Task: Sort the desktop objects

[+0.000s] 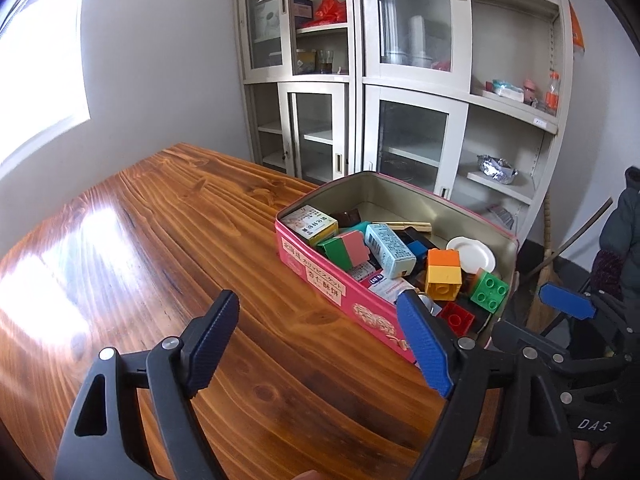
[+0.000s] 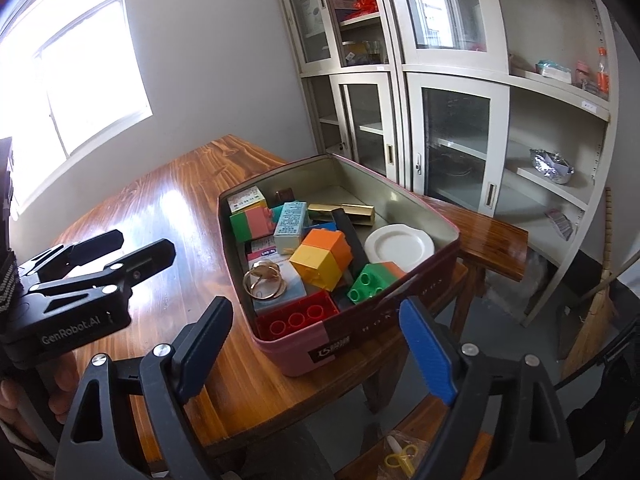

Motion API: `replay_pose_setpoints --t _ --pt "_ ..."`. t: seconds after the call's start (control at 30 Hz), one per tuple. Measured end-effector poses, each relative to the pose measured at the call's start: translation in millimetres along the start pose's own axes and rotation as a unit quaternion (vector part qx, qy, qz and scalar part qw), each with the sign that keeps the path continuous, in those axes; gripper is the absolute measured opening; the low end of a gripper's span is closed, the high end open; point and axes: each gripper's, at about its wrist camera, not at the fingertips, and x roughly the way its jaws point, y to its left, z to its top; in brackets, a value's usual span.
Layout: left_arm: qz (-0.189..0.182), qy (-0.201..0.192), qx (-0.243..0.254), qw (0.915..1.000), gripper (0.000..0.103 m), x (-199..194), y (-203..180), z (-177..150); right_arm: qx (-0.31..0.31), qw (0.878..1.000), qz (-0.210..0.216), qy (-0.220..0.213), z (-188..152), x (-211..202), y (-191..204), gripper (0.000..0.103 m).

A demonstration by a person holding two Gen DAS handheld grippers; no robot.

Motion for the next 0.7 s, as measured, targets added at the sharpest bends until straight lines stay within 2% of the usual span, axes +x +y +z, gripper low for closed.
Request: replay_pose_setpoints --t 0.17,0.5,0.7 --pt "0.002 0.007 -0.009 0.9999 0.084 4 0 1 0.010 1.000 -0.011 -0.006 0 -5 -10 0.095" --pt "0.024 0.005 0.034 0.9991 0.084 6 -27 5 0.010 1.000 -0.018 0.001 -4 -2 -21 0.098" --pt "0.029 0.014 0.041 0.9986 0.084 11 -34 6 0.014 1.000 -0.022 0.001 -6 -2 -27 0.098"
